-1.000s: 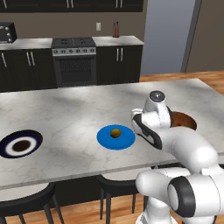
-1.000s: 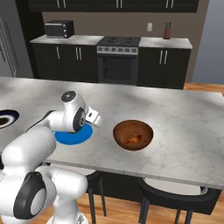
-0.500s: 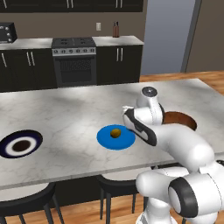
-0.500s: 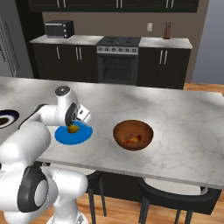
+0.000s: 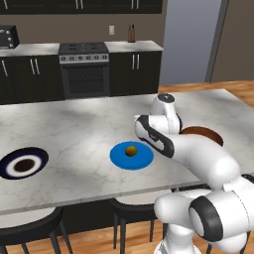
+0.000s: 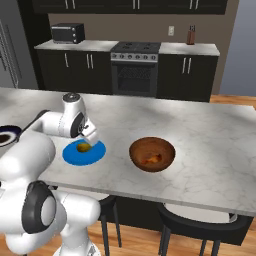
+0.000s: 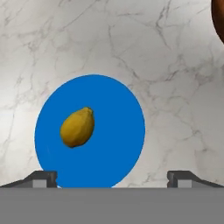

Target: Pick the chicken drumstick and lemon from their plates and place them in the bowl. Then put the bowl in the fridge.

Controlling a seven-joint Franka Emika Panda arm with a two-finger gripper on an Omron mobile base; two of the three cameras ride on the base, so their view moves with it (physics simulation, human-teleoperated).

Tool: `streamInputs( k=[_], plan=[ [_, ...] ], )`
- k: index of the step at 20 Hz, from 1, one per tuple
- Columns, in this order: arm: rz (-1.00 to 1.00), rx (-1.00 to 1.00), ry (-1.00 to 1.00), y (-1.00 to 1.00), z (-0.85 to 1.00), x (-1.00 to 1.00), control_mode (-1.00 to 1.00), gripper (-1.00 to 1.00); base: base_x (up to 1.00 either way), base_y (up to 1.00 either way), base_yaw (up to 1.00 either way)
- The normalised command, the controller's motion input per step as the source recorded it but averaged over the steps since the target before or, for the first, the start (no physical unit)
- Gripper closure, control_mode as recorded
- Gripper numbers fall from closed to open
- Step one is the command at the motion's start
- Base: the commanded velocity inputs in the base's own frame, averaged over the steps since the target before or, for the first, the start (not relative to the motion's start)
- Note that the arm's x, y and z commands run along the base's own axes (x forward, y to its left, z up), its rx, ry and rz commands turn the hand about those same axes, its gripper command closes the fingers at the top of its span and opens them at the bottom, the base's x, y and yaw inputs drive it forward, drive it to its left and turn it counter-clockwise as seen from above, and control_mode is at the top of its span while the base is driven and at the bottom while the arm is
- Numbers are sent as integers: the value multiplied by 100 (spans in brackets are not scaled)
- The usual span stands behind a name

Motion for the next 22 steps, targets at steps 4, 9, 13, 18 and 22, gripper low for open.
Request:
streamInputs(
  k=[4,9,13,18,22],
  plan=[
    [-15,0,0,34,-1,0,-100,-100,0,0,0],
    [-20,0,0,24,-12,3,-100,-100,0,0,0],
    [-12,0,1,14,-12,16,-100,-100,0,0,0],
    [-6,1,10,5,-17,15,-100,-100,0,0,0],
    [-4,1,10,13,-27,13,-100,-100,0,0,0]
  ],
)
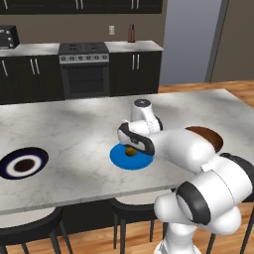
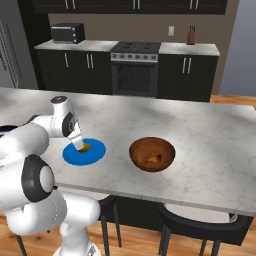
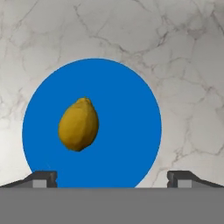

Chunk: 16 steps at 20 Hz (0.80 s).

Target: Pick the chicken drumstick and lemon from their plates and place them in the bowl. Then put the bowl in the fridge.

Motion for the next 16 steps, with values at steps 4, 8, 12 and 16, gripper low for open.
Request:
streamInputs(
  k=[4,8,12,16],
  plan=[
    [0,1,6,6,-18,22,-100,-100,0,0,0],
    [0,1,3,3,-12,25,-100,-100,0,0,0],
    [0,2,2,0,-14,25,-100,-100,0,0,0],
    [0,2,8,1,-22,19,-100,-100,0,0,0]
  ],
)
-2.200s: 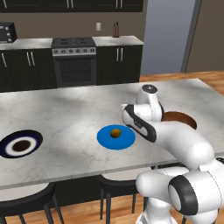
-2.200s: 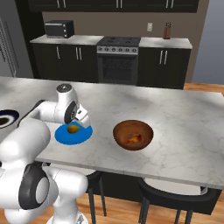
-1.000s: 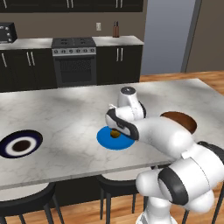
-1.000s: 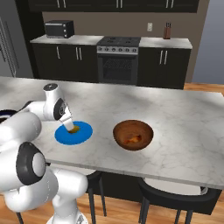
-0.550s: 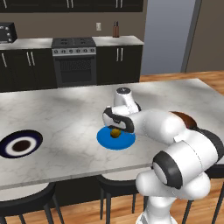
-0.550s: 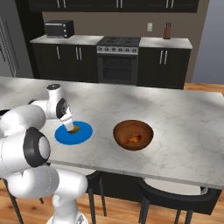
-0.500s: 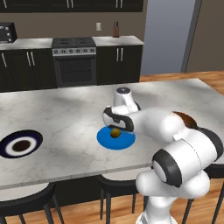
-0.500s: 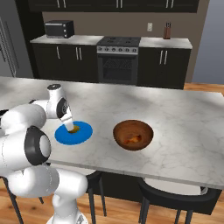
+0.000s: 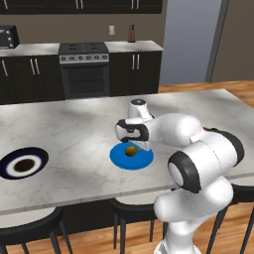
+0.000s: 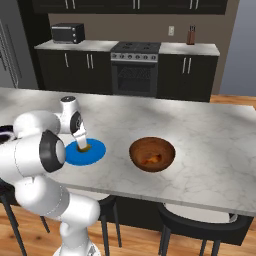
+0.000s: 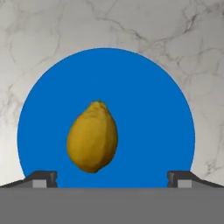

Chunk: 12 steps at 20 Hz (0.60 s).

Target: Pick the chicken drumstick and lemon from their plates and place them in the bowl. Then put the bowl in the fridge.

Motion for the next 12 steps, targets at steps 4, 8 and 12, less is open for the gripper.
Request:
streamInputs(
  k=[4,8,12],
  plan=[
    [0,1,9,0,-22,21,-100,-100,0,0,0],
    [0,0,7,0,-20,23,-100,-100,0,0,0],
    [0,0,6,1,-19,18,-100,-100,0,0,0]
  ],
)
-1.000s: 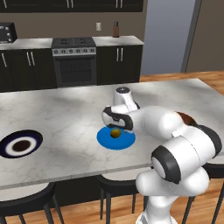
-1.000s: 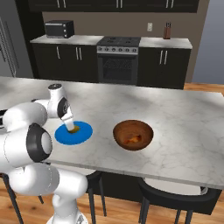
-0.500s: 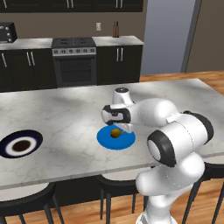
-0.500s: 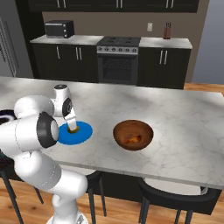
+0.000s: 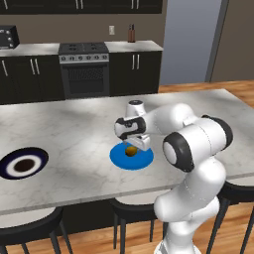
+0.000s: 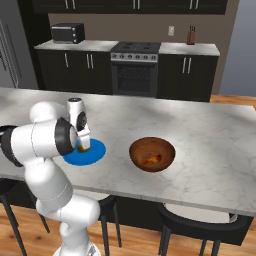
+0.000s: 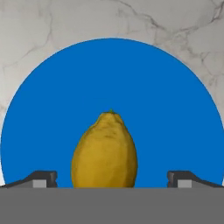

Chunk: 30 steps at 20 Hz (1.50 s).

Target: Pick the chicken drumstick and lemon from their plates and place them in the bowl. Then put the bowl in the fridge.

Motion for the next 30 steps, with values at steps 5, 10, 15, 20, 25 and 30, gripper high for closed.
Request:
streamInputs(
  k=[5,10,15,20,25,30],
  plan=[
    [0,0,6,7,-21,0,-100,-100,0,0,0],
    [0,0,5,10,-24,1,-100,-100,0,0,0],
    [0,0,2,2,-21,0,-100,-100,0,0,0],
    [-3,0,0,-1,-19,0,-100,100,0,0,0],
    [0,0,0,-9,0,-5,-100,100,0,0,0],
    [2,5,0,-20,28,-21,-100,100,0,0,0]
  ],
)
